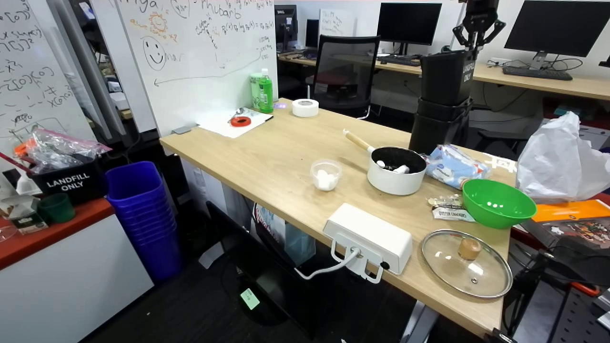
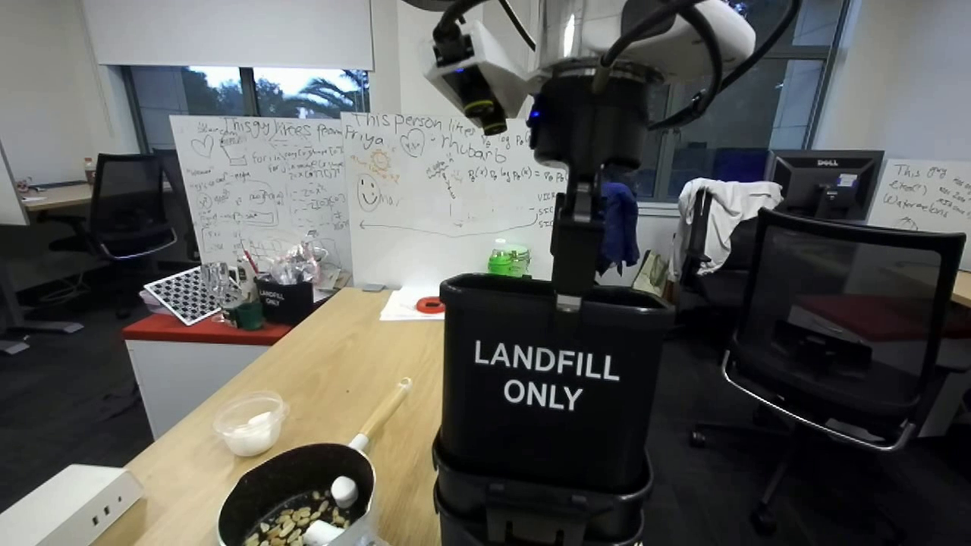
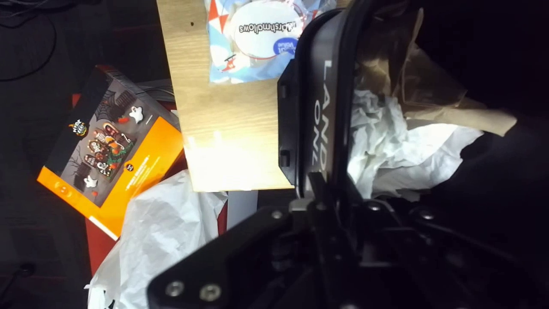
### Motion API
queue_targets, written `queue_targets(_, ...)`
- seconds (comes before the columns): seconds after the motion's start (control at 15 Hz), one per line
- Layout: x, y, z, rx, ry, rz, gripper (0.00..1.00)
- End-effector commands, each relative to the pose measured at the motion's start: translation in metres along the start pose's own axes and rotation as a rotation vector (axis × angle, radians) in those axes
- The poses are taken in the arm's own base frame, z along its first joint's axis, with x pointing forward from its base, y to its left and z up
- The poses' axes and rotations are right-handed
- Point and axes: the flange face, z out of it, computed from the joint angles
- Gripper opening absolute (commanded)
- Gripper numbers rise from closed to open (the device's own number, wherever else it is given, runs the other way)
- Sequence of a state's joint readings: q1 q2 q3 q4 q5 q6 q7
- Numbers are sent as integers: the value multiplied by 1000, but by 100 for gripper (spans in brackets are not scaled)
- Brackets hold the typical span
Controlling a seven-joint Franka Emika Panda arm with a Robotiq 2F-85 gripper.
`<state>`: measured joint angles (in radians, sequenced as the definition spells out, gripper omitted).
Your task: Stack the bins
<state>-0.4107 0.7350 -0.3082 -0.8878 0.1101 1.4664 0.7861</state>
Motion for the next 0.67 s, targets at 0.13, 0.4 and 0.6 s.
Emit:
queue_targets(0.13,8,-8,4,51,-39,64,2)
queue_targets(0.4,11,-8,4,52,-30,74,35)
queue_targets(0.6,12,-6,-1,55,-10,72,56)
